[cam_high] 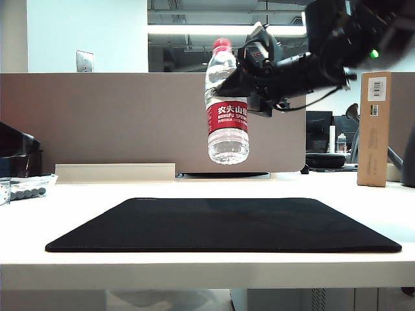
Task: Stand the plastic bottle up on the black mouse pad.
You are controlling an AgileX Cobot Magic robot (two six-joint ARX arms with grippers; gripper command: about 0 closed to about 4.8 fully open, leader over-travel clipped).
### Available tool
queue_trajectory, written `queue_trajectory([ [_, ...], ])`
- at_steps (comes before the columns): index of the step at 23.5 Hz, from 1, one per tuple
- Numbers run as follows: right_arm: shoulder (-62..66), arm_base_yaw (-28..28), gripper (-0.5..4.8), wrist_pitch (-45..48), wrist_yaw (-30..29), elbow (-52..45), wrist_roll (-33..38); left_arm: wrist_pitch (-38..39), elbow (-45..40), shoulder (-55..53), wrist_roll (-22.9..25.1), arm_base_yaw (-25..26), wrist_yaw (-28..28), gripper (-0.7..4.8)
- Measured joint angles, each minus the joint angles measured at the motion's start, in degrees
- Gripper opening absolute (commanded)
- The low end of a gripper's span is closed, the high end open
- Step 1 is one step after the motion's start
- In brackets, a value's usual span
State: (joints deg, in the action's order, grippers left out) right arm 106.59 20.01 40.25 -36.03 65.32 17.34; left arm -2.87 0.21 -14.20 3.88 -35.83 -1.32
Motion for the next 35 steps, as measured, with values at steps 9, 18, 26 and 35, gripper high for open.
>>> queue_trajectory([
  [9, 0.3, 0.2, -0.06, 27.3, 9.9, -14.0, -0.1, 0.1, 0.0, 0.0, 0.0, 0.0, 0.0, -0.04],
  [18, 11.1, 0.4, -0.06, 35.7, 10.9, -15.2, -3.8, 0.1, 0.0, 0.0, 0.0, 0.0, 0.0, -0.04],
  [26, 12.9, 0.9, 0.28, 37.5, 12.0, -15.1, -7.5, 0.1, 0.0, 0.0, 0.0, 0.1, 0.0, -0.04],
  [35, 12.9, 2.1, 3.77, 38.6, 10.6, -15.0, -7.4, 0.1, 0.0, 0.0, 0.0, 0.1, 0.0, -0.04],
])
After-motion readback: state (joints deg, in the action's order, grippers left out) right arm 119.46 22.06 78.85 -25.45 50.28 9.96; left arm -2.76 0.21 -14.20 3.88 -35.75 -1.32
